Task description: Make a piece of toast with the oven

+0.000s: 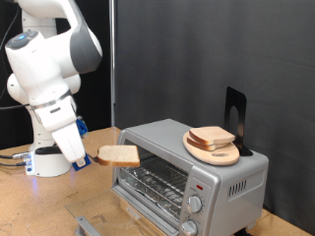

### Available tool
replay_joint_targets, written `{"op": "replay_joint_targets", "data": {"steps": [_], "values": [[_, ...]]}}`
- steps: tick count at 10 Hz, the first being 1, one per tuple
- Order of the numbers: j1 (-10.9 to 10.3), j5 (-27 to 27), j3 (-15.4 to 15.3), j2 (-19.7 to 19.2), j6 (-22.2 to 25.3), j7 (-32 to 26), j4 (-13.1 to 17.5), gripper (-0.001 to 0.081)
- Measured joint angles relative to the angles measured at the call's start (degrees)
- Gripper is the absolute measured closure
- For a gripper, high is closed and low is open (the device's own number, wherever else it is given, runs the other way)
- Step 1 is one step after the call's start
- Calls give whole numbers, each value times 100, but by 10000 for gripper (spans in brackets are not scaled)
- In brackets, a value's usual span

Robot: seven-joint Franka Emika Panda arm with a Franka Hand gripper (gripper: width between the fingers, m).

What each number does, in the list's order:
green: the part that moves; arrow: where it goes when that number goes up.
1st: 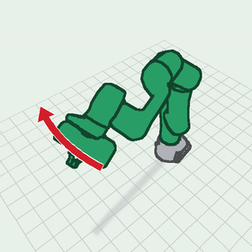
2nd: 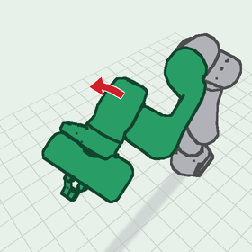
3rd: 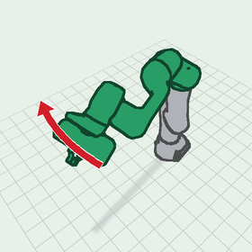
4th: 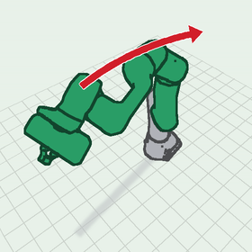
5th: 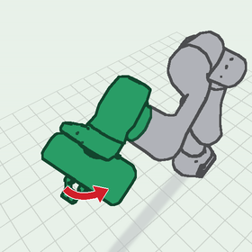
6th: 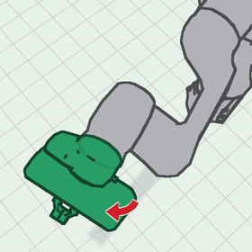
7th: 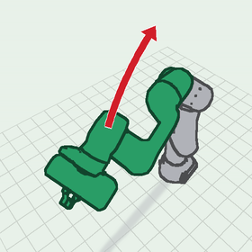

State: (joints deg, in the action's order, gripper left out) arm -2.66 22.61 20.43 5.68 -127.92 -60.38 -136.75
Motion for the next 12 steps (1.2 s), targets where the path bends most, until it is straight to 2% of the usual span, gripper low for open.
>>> {"op": "replay_joint_targets", "data": {"steps": [4,12], "values": [[1,143,10,-195,-347,-190,-168,481],[1,280,28,-299,-498,-360,-291,481]]}}
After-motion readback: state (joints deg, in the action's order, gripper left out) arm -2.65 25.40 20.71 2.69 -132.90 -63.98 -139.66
